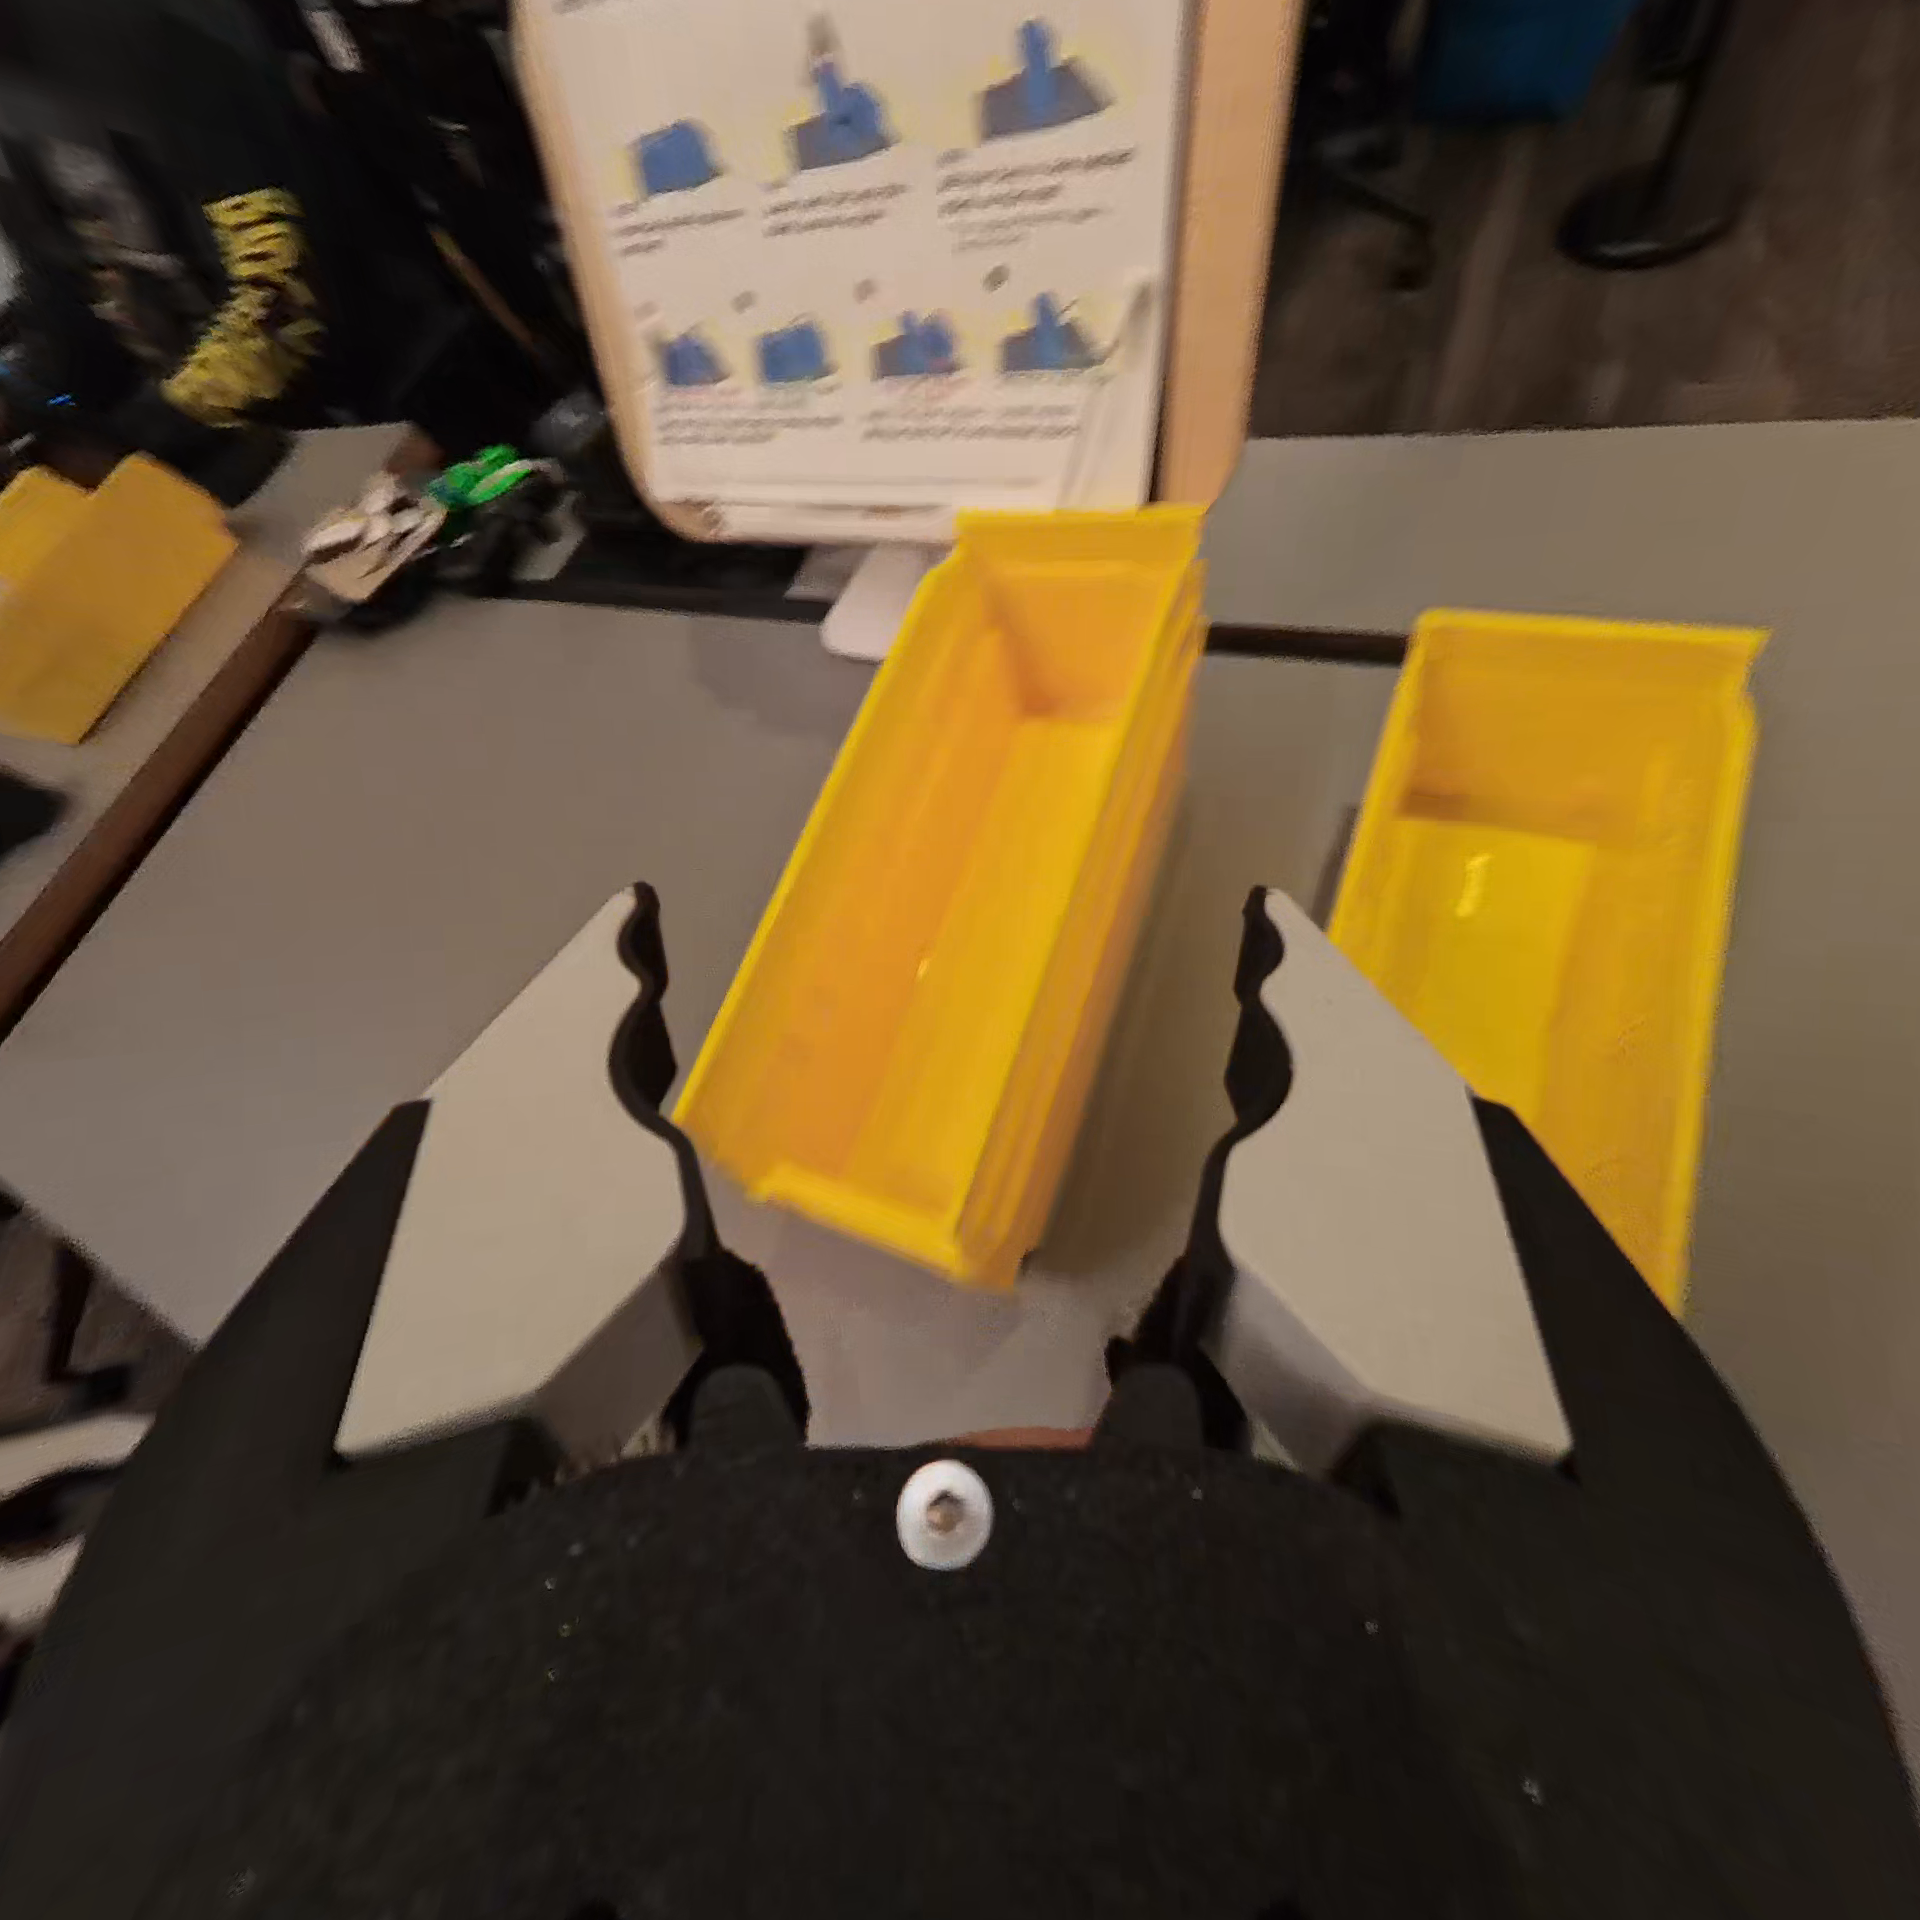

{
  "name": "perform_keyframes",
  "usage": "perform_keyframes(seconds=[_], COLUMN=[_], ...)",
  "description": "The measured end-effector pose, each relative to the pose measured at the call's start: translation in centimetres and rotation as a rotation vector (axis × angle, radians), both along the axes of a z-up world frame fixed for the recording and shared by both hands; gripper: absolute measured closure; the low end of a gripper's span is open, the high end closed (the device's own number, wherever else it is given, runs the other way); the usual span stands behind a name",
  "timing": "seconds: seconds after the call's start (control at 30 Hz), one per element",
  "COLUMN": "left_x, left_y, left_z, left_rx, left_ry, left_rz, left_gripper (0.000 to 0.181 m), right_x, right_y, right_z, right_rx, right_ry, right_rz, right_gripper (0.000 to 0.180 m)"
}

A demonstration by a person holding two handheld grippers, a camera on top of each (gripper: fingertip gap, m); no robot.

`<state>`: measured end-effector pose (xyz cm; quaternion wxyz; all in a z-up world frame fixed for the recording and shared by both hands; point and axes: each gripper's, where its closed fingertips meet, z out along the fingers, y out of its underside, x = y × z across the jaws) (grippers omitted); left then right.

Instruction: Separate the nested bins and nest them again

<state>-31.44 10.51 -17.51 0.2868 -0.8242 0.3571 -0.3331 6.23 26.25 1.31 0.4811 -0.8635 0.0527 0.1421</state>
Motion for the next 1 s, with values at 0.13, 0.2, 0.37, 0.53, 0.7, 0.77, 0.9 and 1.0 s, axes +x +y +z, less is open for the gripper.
perform_keyframes(seconds=[0.13, 0.2, 0.37, 0.53, 0.7, 0.77, 0.9, 1.0], left_x=[0.0, -0.4, 0.0, 0.0, 7.5, 12.2, 21.1, 25.6], left_y=[0.1, 1.1, 2.5, 6.1, 6.3, 7.0, 12.3, 17.8], left_z=[0.0, -0.1, 1.0, 3.8, 9.0, 11.0, 12.5, 11.5], left_rx=[0.033, 0.093, 0.215, 0.494, 0.427, 0.353, 0.212, 0.128], left_ry=[0.014, 0.043, 0.032, 0.116, 0.046, 0.02, 0.098, 0.3], left_rz=[0.003, 0.047, 0.078, 0.205, 0.121, 0.039, -0.002, 0.072], left_gripper=[0.146, 0.144, 0.135, 0.123, 0.11, 0.104, 0.083, 0.065], right_x=[-4.0, -5.3, -8.7, -8.6, -7.9, -7.8, -7.2, -7.6], right_y=[-8.1, -11.5, -17.0, -17.5, -18.1, -18.4, -18.1, -17.6], right_z=[-5.4, -8.5, -15.3, -14.5, -12.8, -11.8, -11.5, -12.0], right_rx=[0.077, 0.162, 0.099, 0.099, 0.156, 0.202, 0.214, 0.193], right_ry=[0.0, 0.029, 0.167, 0.155, 0.146, 0.168, 0.122, 0.11], right_rz=[-0.023, -0.057, -0.032, 0.01, 0.016, 0.016, 0.018, 0.043], right_gripper=[0.073, 0.077, 0.081, 0.083, 0.084, 0.084, 0.085, 0.085])
